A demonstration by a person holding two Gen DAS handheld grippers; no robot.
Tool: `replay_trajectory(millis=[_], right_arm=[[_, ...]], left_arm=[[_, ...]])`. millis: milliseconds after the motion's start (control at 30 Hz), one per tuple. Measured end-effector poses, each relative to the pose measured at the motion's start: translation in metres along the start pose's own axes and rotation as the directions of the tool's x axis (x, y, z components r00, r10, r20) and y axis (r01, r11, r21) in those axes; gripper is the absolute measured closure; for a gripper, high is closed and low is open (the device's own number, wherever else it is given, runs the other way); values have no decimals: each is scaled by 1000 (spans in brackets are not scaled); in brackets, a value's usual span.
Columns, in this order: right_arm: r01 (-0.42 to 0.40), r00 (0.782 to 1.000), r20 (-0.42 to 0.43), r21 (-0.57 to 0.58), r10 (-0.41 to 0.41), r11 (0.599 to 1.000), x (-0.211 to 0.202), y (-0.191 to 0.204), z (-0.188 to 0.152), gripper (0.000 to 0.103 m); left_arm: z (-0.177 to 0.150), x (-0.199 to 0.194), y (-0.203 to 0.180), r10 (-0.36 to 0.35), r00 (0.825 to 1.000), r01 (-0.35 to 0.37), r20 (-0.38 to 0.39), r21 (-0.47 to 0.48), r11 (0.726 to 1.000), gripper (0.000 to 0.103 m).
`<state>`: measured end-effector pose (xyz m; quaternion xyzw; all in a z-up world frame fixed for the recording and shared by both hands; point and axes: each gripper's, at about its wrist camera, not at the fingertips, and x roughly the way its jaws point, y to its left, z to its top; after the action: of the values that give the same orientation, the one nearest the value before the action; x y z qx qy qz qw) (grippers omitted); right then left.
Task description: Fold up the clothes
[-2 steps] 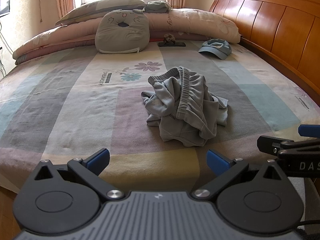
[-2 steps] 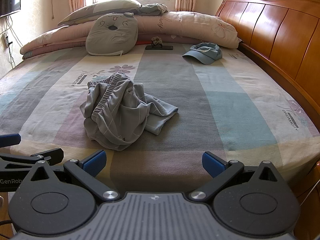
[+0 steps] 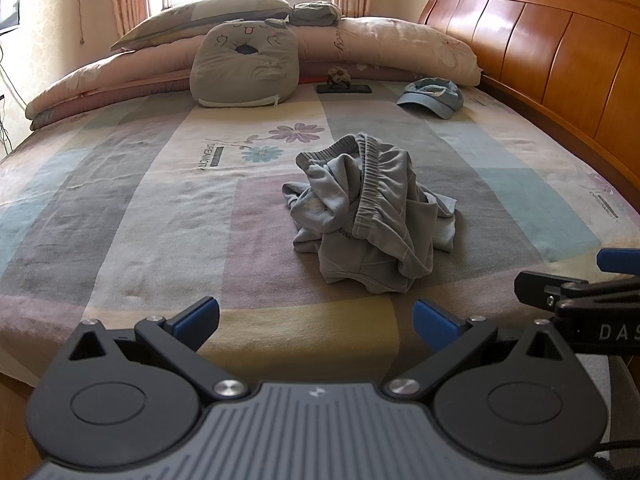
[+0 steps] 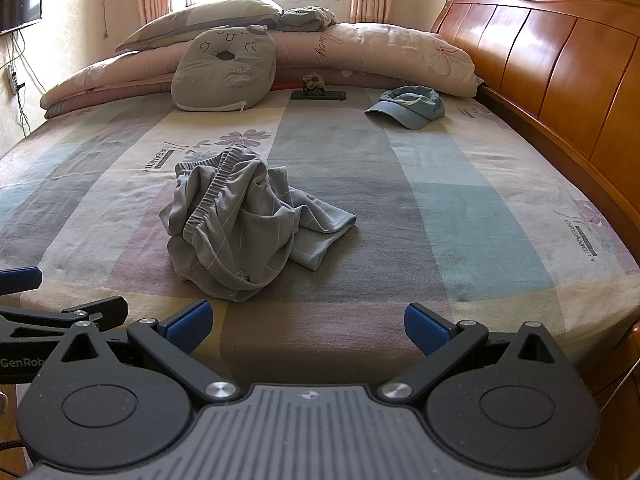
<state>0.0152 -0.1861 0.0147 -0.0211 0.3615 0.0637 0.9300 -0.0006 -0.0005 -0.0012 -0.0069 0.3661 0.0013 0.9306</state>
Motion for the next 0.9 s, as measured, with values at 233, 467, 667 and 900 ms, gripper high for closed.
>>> replay_trajectory(millis=[233,467,667,900], right_arm=[[2,1000,3,4,-2,1000,0,0,-2,0],[2,1000,2,4,-2,1000,1,0,-1,0],[1,1000,0,6,-1,1000,0,0,0,0],[1,1000,-1,4,-1,1000,0,0,-1,0]], left_arm=[[-1,0,0,3,1000,-3,1,0,1000,1],[0,0,-2,6,1000,-6,4,5,1000,1],[0,0,-1,7,1000,-7,4,5,1000,1],[-1,0,-2,18,1000,-18,11,11,1000,1]])
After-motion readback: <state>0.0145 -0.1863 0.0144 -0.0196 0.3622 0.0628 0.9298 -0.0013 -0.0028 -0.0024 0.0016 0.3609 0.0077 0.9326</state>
